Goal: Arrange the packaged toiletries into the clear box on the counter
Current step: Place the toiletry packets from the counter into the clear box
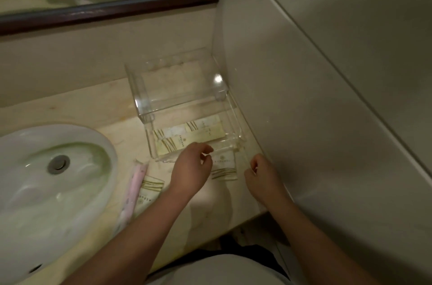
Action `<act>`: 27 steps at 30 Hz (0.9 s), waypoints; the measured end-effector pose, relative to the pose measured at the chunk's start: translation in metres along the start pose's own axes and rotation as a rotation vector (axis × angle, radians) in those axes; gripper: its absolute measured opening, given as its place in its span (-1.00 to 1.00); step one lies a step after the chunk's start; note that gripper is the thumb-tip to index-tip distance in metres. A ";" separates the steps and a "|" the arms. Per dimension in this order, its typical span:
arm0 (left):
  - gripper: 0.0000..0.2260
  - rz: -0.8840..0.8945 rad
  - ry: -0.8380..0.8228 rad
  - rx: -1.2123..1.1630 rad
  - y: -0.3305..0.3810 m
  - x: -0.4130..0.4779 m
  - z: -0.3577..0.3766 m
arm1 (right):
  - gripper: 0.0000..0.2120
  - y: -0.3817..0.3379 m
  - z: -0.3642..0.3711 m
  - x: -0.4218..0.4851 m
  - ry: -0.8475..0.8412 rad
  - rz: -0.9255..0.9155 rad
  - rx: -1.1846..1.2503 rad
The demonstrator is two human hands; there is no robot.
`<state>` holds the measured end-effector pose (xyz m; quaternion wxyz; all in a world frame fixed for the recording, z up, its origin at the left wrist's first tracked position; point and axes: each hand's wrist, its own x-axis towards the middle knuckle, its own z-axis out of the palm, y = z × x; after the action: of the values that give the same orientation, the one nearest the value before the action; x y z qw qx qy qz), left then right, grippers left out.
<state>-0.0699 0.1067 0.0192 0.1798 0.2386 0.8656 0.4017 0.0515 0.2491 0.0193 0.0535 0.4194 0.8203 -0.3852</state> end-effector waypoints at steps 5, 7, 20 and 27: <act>-0.90 -0.074 0.235 0.210 -0.035 -0.024 -0.038 | -0.88 -0.023 -0.006 0.003 0.062 -0.013 0.062; -0.89 -0.191 0.267 0.391 -0.054 -0.041 -0.054 | -0.76 -0.028 -0.012 -0.003 0.119 -0.011 0.041; -0.87 -0.608 0.307 0.243 -0.084 -0.068 -0.087 | -0.89 -0.079 0.032 0.006 -0.177 -0.406 -0.033; -0.93 -0.702 0.423 -0.761 -0.054 -0.028 -0.122 | -0.75 -0.111 0.013 0.050 -0.201 -0.691 -0.300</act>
<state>-0.1225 -0.0135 0.0554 0.1985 -0.2316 0.7043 0.6410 -0.0648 0.2340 0.0549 0.0612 0.0662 0.9511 -0.2956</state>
